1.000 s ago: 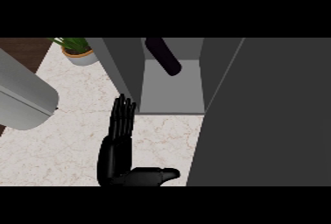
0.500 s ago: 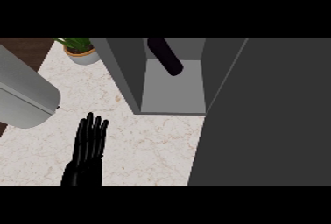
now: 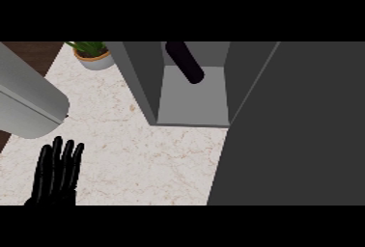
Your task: Pick up the wine, place it into the cabinet and close the cabinet
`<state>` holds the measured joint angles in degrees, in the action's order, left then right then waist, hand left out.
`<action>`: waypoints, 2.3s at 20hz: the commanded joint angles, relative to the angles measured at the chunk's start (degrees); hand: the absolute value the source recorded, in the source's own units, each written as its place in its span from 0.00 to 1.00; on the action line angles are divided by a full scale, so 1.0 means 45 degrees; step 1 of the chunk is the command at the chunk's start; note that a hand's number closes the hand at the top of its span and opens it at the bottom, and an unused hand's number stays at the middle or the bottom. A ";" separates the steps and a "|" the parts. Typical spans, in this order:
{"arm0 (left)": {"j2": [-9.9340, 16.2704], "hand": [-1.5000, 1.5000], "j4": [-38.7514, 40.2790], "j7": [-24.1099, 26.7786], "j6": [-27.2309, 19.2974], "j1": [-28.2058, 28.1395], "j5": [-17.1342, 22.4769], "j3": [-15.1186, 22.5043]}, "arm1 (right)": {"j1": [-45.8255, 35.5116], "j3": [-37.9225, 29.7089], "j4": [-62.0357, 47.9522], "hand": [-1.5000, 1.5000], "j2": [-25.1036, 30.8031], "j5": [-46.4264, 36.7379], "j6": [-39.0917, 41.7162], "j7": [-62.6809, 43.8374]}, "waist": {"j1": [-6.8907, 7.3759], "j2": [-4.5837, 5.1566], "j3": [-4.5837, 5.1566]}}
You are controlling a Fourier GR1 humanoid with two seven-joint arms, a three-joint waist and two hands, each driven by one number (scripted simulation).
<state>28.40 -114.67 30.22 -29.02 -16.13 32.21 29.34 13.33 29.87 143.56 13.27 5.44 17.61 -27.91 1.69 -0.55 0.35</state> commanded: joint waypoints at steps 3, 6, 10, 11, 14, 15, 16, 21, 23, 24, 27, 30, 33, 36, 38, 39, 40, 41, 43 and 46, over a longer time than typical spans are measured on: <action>0.0975 0.00 -0.0311 0.0205 0.1219 -0.0845 0.1005 -0.1351 | -0.1224 0.3058 0.0603 1.00 -0.1669 0.0155 -0.0853 -0.1673 | 0.0257 0.0007 0.0036; 0.1230 0.00 -0.0406 0.0324 0.1702 -0.0994 0.1201 -0.1694 | -0.2650 0.3899 -0.0527 1.00 -0.2857 -0.0379 -0.1636 -0.2361 | 0.0277 0.0024 0.0032; 0.1612 0.00 -0.0560 0.0507 0.2506 -0.1731 0.1960 -0.2537 | -0.4707 0.4392 -0.1221 1.00 -0.2903 -0.0728 -0.3918 -0.2736 | 0.0323 0.0035 0.0027; 0.1751 0.00 -0.1004 0.0286 0.2554 -0.1796 0.2084 -0.2581 | -0.5479 0.4488 -0.2161 1.00 -0.2909 -0.0987 -0.4465 -0.2563 | 0.0350 0.0053 0.0011; 0.2179 0.00 -0.0857 0.0232 0.3187 -0.1741 0.2689 -0.3570 | -0.7429 0.4436 -0.3247 1.00 -0.2924 -0.0979 -0.6001 -0.2377 | 0.0352 0.0091 0.0006; 0.2525 0.00 -0.0709 0.0510 0.4071 -0.2364 0.2858 -0.3679 | -0.7758 0.4611 -0.3604 1.00 -0.2928 -0.0795 -0.6431 -0.2420 | 0.0486 0.0060 0.0013; 0.2376 0.00 -0.0742 0.0411 0.3796 -0.2233 0.2880 -0.3753 | -0.8540 0.4509 -0.3908 1.00 -0.2925 -0.0731 -0.7007 -0.2541 | 0.0435 0.0072 0.0009; 0.2865 0.00 -0.1124 0.0418 0.4594 -0.2787 0.3429 -0.4688 | -1.1557 0.3240 -0.5996 1.00 -0.2927 0.0717 -0.8643 -0.2669 | 0.0755 0.0089 -0.0007; 0.2816 0.00 -0.0837 0.0483 0.4825 -0.2722 0.3484 -0.4802 | -1.2987 0.3168 -0.7585 1.00 -0.2935 0.1149 -0.9016 -0.2223 | 0.0781 0.0129 -0.0009; 0.2981 0.00 -0.0561 0.0546 0.5266 -0.2671 0.3785 -0.5239 | -1.3791 0.2224 -0.7968 1.00 -0.2938 0.1800 -0.8719 -0.2367 | 0.0822 0.0175 -0.0008; 0.3462 0.00 -0.0796 0.0274 0.5856 -0.3042 0.4427 -0.6103 | -1.5400 0.1502 -0.9872 1.00 -0.2943 0.2935 -0.8886 -0.1724 | 0.0938 0.0197 -0.0030; 0.3513 0.00 -0.0866 -0.0282 0.5684 -0.2579 0.4771 -0.6210 | -1.7380 0.1527 -1.1890 1.00 -0.2945 0.3759 -0.9356 -0.1151 | 0.0900 0.0233 -0.0031; 0.3485 0.00 -0.0561 -0.0194 0.6169 -0.2662 0.5090 -0.6658 | -1.8865 0.0533 -1.3729 1.00 -0.2947 0.5074 -0.8710 -0.0790 | 0.0866 0.0253 -0.0033; 0.3566 0.00 -0.0125 -0.0036 0.6574 -0.2401 0.5035 -0.6822 | -1.8362 0.0548 -1.4196 1.00 -0.2947 0.7875 -0.6567 -0.1096 | 0.1071 0.0422 -0.0031; 0.3456 0.00 0.0029 0.0019 0.6620 -0.2334 0.4949 -0.6736 | -1.8464 0.0564 -1.4846 1.00 -0.2947 0.8881 -0.4851 -0.1398 | 0.0962 0.0466 -0.0030; 0.3537 0.00 0.0297 0.0050 0.6828 -0.2419 0.5028 -0.6990 | -1.8359 0.0561 -1.5070 1.00 -0.2948 0.9342 -0.4075 -0.1604 | 0.0847 0.0429 -0.0035; 0.3555 0.00 -0.0166 -0.0071 0.6730 -0.2592 0.5193 -0.7144 | -1.8982 0.0240 -1.6014 1.00 -0.2948 0.9667 -0.3897 -0.1614 | 0.0994 0.0383 -0.0040; 0.3610 0.00 0.0315 -0.0107 0.6926 -0.2304 0.5403 -0.7425 | -1.9082 -0.0123 -1.6821 1.00 -0.2948 0.9923 -0.3392 -0.1139 | 0.0813 0.0409 -0.0036; 0.3545 0.00 0.0285 -0.0240 0.6655 -0.2361 0.5422 -0.7714 | -1.9300 -0.0423 -1.8080 1.00 -0.2948 1.0250 -0.3853 -0.0290 | 0.0631 0.0331 -0.0047; 0.3967 0.00 0.0411 -0.0697 0.7207 -0.2619 0.5841 -0.8279 | -2.0012 -0.0969 -1.9697 1.00 -0.2948 0.8699 -0.3621 0.1220 | 0.0508 0.0301 -0.0053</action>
<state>45.13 -113.42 28.68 2.27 -27.39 57.11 -5.56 -73.48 28.26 63.90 0.00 47.03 -0.75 -28.41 4.65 0.89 0.16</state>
